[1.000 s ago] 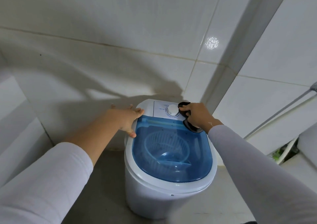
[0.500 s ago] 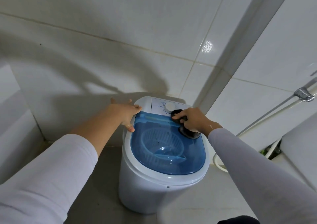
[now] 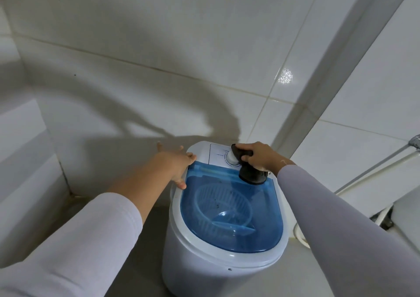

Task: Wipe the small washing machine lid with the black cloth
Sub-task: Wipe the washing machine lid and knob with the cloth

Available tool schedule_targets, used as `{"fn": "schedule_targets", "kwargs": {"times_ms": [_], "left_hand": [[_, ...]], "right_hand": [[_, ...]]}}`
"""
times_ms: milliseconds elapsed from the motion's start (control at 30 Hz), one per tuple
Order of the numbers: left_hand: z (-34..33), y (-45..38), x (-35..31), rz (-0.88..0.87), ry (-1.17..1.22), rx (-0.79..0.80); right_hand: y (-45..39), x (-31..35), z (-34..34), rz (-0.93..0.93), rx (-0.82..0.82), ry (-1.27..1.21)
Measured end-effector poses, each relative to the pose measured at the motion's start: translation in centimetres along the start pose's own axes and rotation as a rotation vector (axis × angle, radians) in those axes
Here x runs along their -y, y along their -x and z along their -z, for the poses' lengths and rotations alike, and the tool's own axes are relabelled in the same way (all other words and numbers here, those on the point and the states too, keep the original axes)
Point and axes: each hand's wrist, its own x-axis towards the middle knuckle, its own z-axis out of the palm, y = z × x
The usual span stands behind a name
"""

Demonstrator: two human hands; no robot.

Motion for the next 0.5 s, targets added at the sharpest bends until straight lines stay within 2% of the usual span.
{"fn": "schedule_targets", "kwargs": {"times_ms": [500], "left_hand": [[0.0, -0.4, 0.2, -0.009, -0.021, 0.001]], "right_hand": [[0.5, -1.3, -2.2, 0.200, -0.042, 0.106]]}}
